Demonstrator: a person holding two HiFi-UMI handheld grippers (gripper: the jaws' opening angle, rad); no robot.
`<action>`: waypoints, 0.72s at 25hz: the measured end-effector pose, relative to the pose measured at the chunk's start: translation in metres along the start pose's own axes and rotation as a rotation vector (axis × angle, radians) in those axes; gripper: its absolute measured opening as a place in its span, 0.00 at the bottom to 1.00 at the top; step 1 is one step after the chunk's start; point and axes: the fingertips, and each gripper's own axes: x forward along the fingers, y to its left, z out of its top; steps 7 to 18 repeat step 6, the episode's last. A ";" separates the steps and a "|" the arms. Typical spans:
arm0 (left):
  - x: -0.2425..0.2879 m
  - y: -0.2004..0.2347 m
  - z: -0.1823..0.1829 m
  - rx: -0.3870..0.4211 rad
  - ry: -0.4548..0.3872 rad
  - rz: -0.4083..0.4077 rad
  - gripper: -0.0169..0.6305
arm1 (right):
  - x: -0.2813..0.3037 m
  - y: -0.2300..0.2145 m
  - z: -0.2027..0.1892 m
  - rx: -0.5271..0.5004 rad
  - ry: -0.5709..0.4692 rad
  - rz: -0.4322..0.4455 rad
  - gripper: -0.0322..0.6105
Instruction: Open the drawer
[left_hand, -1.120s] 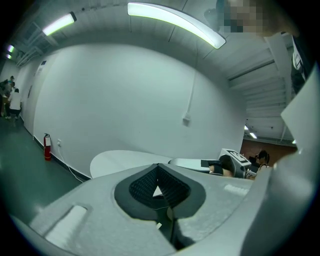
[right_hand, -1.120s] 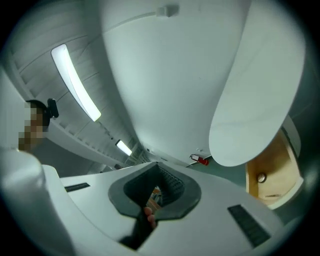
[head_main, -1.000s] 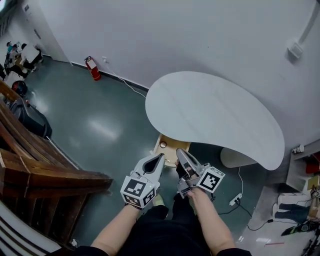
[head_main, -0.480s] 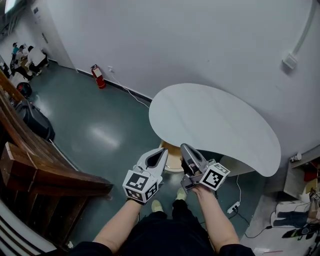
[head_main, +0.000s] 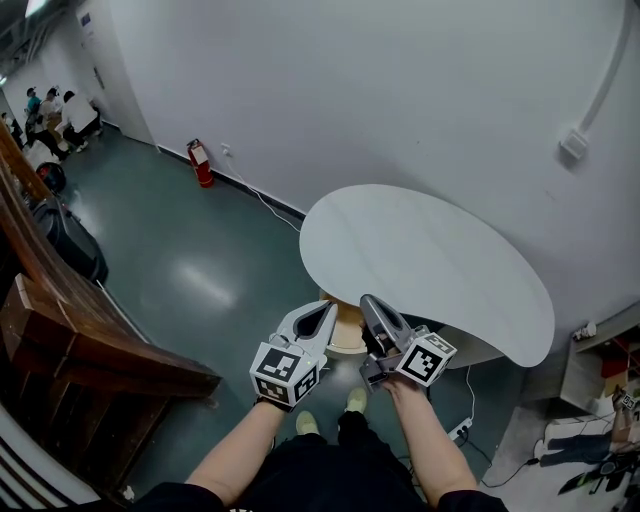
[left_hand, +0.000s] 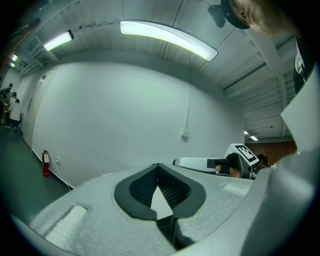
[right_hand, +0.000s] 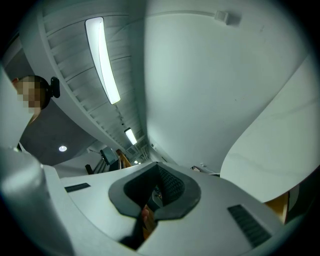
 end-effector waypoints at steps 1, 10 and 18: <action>-0.001 0.001 0.002 0.001 -0.004 0.002 0.04 | 0.001 0.001 0.000 -0.004 0.002 0.001 0.07; -0.007 0.004 0.001 0.001 -0.007 0.011 0.04 | 0.000 0.002 -0.006 0.003 0.004 -0.009 0.07; -0.007 0.004 0.001 0.001 -0.007 0.011 0.04 | 0.000 0.002 -0.006 0.003 0.004 -0.009 0.07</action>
